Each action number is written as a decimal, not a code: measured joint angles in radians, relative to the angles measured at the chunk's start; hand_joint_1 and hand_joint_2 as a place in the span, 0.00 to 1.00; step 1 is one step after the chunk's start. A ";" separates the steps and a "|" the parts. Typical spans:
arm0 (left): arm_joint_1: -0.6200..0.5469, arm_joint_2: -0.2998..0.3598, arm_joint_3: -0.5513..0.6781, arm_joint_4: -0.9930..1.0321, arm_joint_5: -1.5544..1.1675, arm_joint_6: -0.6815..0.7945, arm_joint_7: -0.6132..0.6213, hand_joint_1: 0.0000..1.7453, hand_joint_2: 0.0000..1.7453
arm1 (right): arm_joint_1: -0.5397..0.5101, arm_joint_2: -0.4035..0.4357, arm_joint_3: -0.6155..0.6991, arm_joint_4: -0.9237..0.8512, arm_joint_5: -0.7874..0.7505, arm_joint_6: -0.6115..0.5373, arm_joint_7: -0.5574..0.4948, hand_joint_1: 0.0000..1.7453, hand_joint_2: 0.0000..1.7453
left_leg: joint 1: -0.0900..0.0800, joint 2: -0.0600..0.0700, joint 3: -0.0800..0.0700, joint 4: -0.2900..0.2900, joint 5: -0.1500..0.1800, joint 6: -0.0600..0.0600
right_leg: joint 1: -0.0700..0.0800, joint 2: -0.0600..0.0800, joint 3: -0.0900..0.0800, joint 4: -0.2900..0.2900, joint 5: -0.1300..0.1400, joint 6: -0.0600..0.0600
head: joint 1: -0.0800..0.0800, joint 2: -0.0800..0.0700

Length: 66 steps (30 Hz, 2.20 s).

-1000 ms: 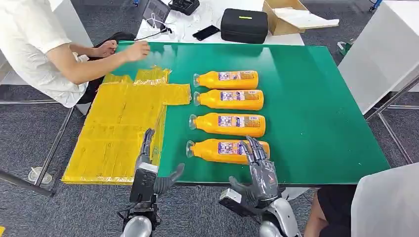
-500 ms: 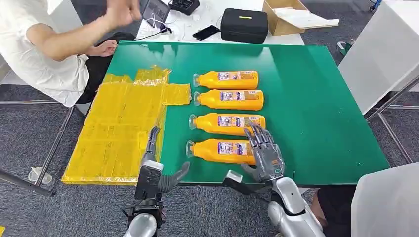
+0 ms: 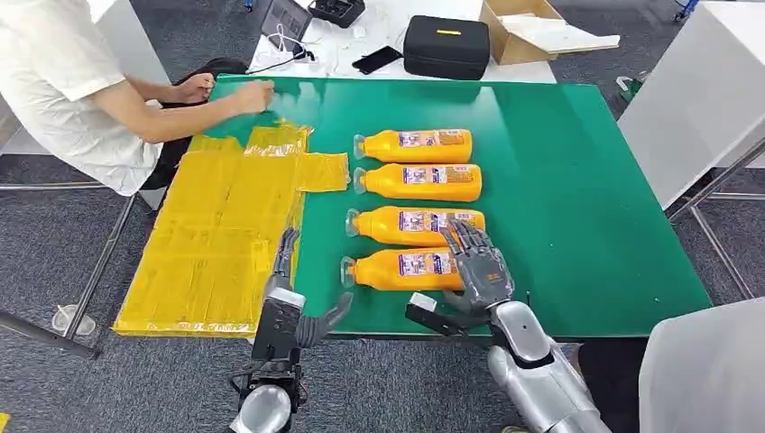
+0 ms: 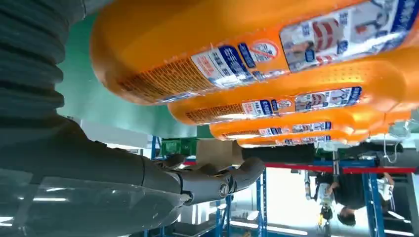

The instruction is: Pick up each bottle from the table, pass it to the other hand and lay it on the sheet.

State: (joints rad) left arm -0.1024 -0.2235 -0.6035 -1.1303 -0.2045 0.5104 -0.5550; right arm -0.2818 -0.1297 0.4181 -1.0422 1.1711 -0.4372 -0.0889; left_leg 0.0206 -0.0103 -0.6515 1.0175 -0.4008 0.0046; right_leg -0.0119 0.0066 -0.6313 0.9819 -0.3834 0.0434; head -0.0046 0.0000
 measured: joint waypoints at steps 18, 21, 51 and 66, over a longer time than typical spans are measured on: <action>-0.016 -0.007 -0.034 0.006 -0.005 -0.026 0.023 0.00 1.00 | -0.115 0.003 0.062 0.139 -0.125 0.227 0.005 0.00 1.00 | 0.000 0.000 0.000 0.000 0.000 0.000 | 0.000 0.000 0.000 0.000 0.000 0.000 | 0.000 0.000; -0.016 -0.007 -0.035 0.006 -0.006 -0.036 0.027 0.00 1.00 | -0.124 0.003 0.081 0.139 -0.146 0.264 0.007 0.00 1.00 | 0.000 0.001 0.001 0.000 0.000 0.000 | 0.000 0.000 0.000 0.000 0.000 0.000 | 0.000 0.000; -0.016 -0.007 -0.055 0.006 -0.069 -0.037 0.072 0.00 1.00 | -0.216 -0.124 0.309 0.073 -0.311 0.523 0.090 0.96 1.00 | 0.000 0.000 0.001 0.000 0.000 0.000 | 0.000 0.000 0.001 0.000 0.000 0.000 | 0.000 0.000; -0.016 -0.007 -0.055 0.006 -0.070 -0.037 0.074 0.00 1.00 | -0.220 -0.151 0.328 0.074 -0.331 0.525 0.120 1.00 1.00 | 0.000 0.000 0.004 0.000 0.000 0.000 | 0.000 0.000 0.003 0.000 0.000 0.000 | 0.000 0.000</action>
State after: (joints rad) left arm -0.1180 -0.2304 -0.6588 -1.1246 -0.2743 0.4730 -0.4814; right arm -0.5016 -0.2808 0.7465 -0.9686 0.8396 0.0874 0.0309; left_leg 0.0206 -0.0106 -0.6476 1.0177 -0.4008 0.0046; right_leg -0.0118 0.0065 -0.6284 0.9816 -0.3834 0.0433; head -0.0042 0.0000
